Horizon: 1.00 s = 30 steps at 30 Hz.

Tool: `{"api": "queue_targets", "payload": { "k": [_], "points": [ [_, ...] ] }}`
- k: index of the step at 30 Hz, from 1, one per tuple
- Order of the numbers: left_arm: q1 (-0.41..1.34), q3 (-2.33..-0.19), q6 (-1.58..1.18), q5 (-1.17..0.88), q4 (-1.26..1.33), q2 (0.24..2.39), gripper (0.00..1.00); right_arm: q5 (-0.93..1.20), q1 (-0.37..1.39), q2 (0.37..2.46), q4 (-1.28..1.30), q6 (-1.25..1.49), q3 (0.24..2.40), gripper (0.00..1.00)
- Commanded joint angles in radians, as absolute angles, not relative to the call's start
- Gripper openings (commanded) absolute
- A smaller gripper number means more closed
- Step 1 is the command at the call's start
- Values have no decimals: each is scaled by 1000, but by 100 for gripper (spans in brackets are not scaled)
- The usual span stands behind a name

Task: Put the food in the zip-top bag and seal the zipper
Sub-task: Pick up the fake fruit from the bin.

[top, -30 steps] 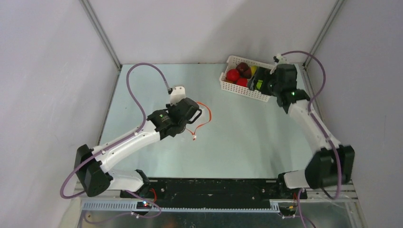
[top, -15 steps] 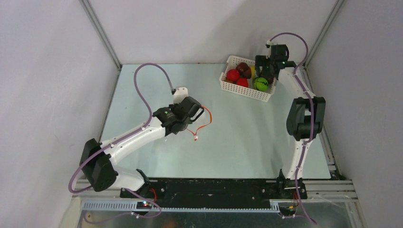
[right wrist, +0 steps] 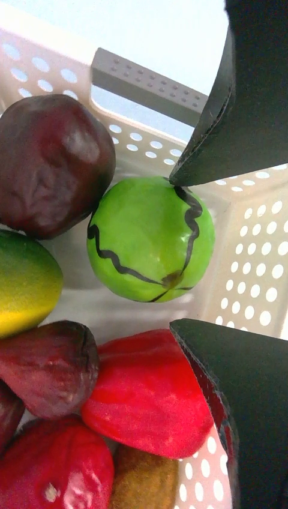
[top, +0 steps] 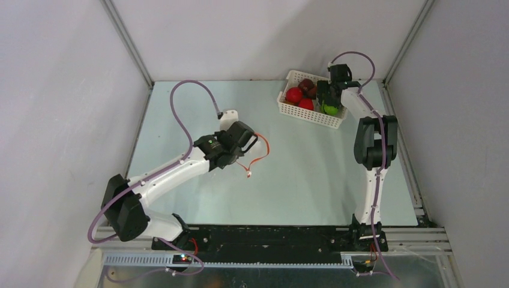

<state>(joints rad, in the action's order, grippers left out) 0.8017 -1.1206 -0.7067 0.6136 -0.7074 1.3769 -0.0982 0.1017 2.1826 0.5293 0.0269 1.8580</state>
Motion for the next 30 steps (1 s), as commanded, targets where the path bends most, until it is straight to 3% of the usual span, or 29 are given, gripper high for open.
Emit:
{"api": "queue_targets", "payload": {
  "k": [1,19,25,30],
  "points": [
    [795,-1151,-692,607,-670,1380,0,-189,96,2190,474,133,1874,85],
    [796,-1156,-690,596,-655,1391,0,-163,89,2293,609,255,1979,83],
    [795,-1158,-692,599,-658,1388,0,-183,86,2307,649,275,1995,69],
    [796,-1158,-692,599,-654,1382,0,-192,75,2301,651,300,1996,45]
  ]
}}
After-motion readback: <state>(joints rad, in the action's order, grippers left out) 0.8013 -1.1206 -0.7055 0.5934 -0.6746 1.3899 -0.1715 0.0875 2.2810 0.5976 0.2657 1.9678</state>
